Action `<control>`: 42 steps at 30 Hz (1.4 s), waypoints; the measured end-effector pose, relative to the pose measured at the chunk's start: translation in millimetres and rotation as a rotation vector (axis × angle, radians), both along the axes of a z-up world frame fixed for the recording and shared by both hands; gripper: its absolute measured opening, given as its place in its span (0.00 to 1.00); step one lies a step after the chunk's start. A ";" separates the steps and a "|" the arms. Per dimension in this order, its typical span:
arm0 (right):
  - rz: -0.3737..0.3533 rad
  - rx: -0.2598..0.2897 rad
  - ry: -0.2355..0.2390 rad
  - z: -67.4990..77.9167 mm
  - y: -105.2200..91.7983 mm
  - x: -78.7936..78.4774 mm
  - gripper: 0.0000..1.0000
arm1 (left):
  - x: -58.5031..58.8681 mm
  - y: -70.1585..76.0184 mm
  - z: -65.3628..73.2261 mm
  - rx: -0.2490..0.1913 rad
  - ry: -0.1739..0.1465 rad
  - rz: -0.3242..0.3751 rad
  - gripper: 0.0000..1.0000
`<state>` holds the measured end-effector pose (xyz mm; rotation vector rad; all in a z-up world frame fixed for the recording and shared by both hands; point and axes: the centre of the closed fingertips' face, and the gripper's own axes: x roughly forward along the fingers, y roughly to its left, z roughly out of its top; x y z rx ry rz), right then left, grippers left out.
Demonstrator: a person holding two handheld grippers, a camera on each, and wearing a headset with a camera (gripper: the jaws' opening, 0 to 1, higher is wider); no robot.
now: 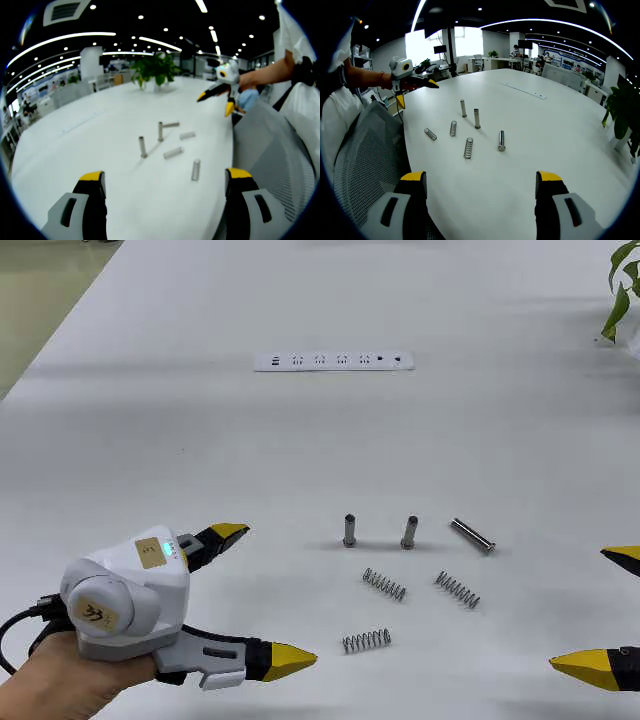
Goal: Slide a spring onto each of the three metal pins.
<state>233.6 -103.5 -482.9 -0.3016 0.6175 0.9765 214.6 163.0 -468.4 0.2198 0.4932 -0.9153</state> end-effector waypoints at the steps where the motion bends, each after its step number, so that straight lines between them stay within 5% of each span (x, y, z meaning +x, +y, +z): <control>1: -0.001 0.000 0.000 0.1 0.0 0.2 0.91 | 0.1 0.0 -0.3 0.000 0.000 -0.001 1.00; 42: 0.027 -0.017 0.023 0.6 5.7 8.4 0.89 | 0.7 -3.8 -6.5 -0.021 0.025 -0.004 1.00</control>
